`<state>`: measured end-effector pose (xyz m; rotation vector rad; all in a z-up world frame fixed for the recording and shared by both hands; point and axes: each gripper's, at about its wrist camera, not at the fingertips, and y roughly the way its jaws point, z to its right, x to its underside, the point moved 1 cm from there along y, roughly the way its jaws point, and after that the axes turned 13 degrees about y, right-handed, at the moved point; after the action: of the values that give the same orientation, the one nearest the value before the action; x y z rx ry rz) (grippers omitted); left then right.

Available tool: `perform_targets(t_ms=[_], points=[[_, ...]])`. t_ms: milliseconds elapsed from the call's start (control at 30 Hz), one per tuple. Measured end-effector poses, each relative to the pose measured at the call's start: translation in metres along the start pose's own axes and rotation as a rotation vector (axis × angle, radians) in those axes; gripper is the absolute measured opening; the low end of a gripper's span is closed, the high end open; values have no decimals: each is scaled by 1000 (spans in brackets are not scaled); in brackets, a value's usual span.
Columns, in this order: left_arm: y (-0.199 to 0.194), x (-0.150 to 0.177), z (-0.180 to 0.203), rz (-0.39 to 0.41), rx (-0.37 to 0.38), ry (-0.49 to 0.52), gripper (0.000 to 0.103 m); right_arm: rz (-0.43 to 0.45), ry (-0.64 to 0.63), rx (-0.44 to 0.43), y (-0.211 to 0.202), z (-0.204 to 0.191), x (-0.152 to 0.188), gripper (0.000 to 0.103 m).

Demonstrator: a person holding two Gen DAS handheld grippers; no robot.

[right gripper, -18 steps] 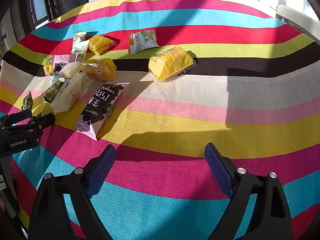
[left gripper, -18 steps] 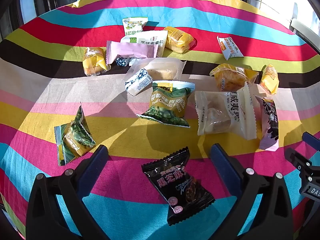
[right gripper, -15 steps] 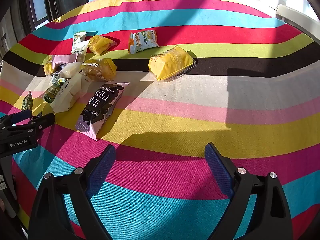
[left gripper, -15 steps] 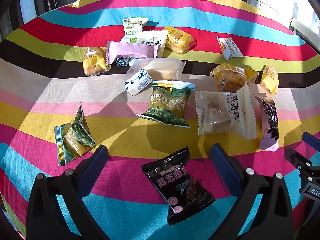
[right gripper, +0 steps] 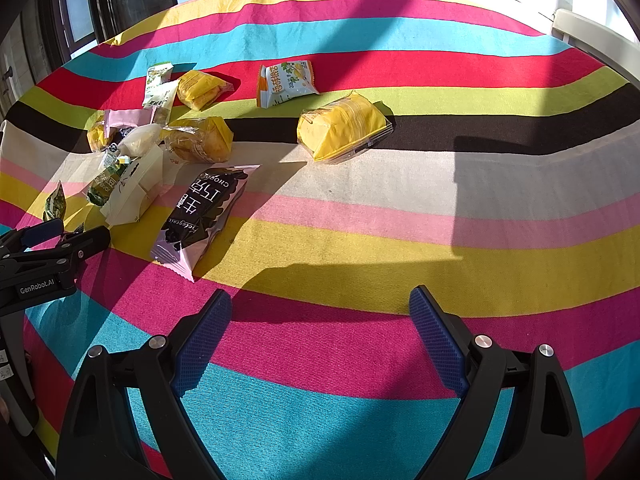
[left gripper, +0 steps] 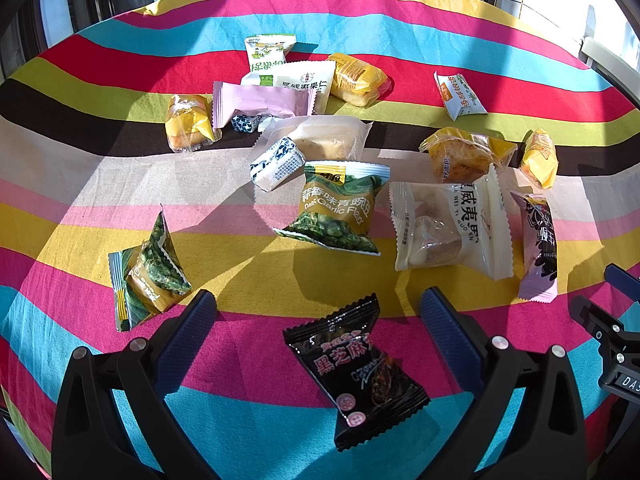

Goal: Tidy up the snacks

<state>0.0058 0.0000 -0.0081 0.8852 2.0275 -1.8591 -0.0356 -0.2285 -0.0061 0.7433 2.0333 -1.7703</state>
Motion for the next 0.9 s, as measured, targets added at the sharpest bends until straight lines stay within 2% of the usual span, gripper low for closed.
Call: perform_targets(t_ms=[800, 900], points=[[0, 1, 0, -2, -2, 0, 102, -4, -6, 2, 0, 1, 0, 87], [-2, 2, -1, -24, 23, 23, 102, -20, -19, -8, 0, 2, 2, 87]])
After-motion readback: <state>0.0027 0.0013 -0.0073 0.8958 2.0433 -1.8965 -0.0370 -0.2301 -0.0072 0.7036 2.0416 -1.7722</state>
